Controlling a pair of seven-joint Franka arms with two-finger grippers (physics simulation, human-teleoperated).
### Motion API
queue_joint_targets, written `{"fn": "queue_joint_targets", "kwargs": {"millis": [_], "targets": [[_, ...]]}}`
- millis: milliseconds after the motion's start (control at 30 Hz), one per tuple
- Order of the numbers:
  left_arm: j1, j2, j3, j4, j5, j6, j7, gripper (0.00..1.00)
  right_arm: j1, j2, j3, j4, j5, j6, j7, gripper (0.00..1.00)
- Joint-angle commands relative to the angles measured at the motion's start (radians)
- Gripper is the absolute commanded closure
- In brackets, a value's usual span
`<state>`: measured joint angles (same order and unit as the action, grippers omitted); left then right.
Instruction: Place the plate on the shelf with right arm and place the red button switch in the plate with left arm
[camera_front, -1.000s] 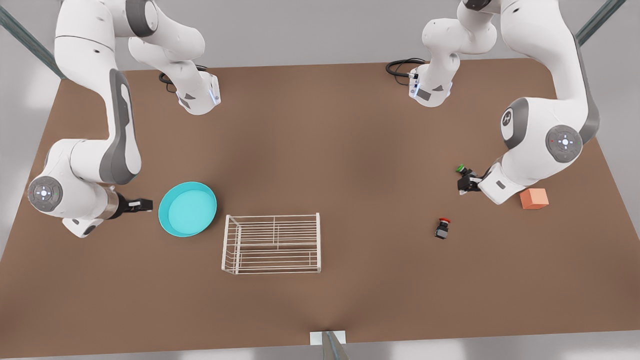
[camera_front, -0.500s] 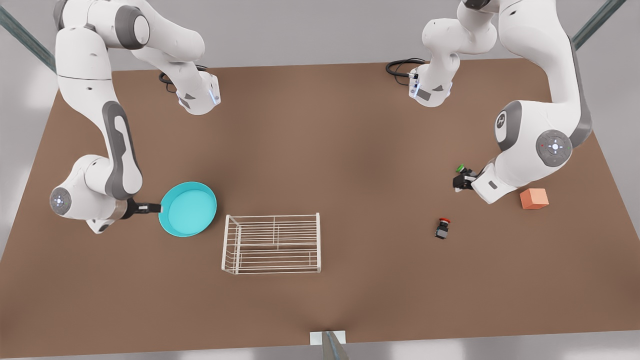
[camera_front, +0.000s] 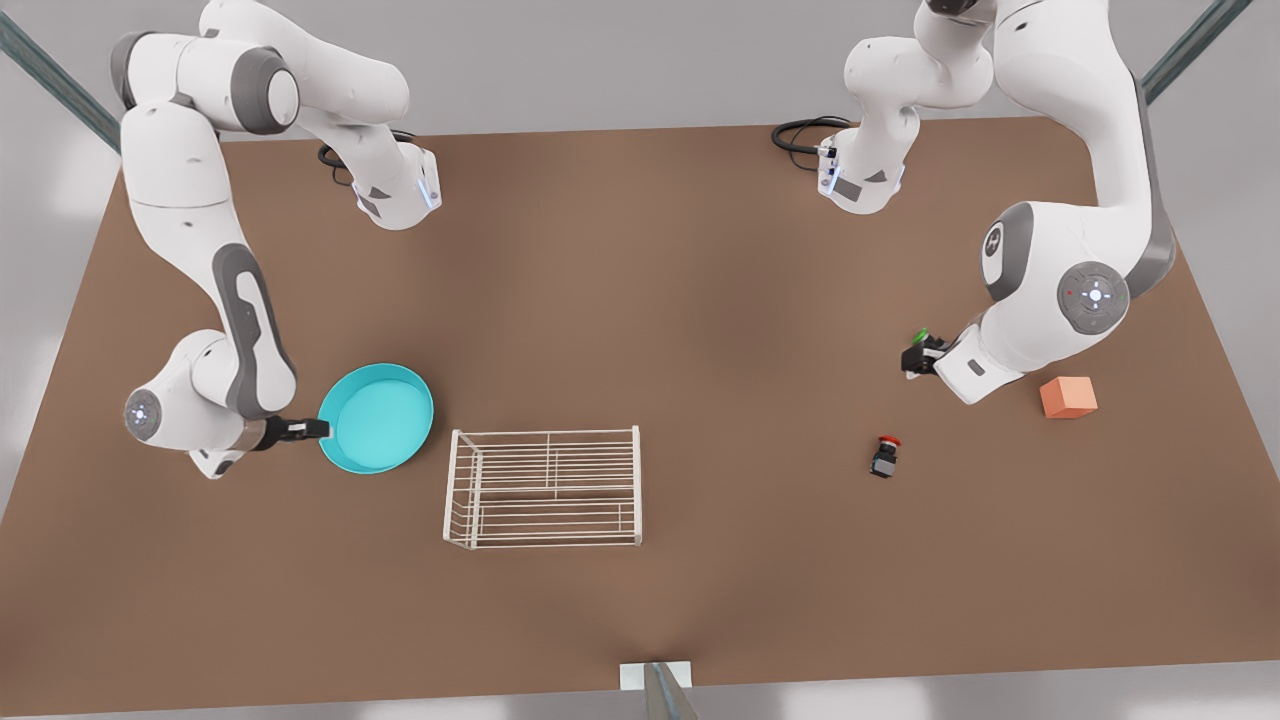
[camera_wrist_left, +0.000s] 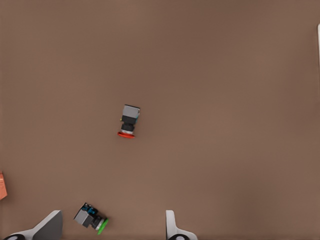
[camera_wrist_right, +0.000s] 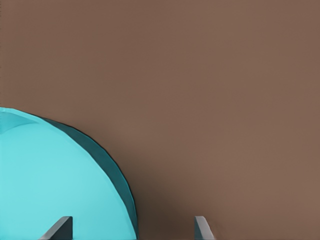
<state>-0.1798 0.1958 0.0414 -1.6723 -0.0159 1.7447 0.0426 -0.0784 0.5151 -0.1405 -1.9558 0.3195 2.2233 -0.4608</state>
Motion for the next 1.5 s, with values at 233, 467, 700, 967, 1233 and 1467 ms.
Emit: {"fn": "queue_joint_targets", "kwargs": {"millis": [233, 467, 700, 967, 1233, 1467], "targets": [[0.000, -0.001, 0.002, 0.000, 0.004, 0.006, -0.010, 0.00, 0.002, 0.019, 0.006, -0.017, 0.027, 0.016, -0.125, 0.26], [0.000, -0.001, 0.000, 0.000, 0.004, 0.003, -0.021, 0.00, 0.000, 0.026, 0.004, -0.031, 0.027, 0.015, -0.133, 0.43], [-0.015, -0.007, -0.006, -0.021, 0.004, -0.004, -0.055, 0.00, -0.001, 0.025, 0.004, -0.031, 0.027, 0.006, -0.150, 0.70], [-0.027, -0.007, -0.006, -0.024, 0.004, 0.003, -0.092, 0.00, -0.001, 0.014, 0.004, -0.029, 0.027, -0.007, -0.161, 0.82], [-0.027, -0.007, -0.008, -0.024, 0.004, 0.003, -0.093, 0.00, 0.000, -0.053, 0.004, -0.025, 0.027, -0.111, -0.171, 0.83], [-0.029, -0.024, -0.008, -0.035, 0.005, -0.011, -0.095, 0.00, -0.004, -0.124, 0.001, -0.014, 0.027, -0.231, -0.171, 0.85]]}}
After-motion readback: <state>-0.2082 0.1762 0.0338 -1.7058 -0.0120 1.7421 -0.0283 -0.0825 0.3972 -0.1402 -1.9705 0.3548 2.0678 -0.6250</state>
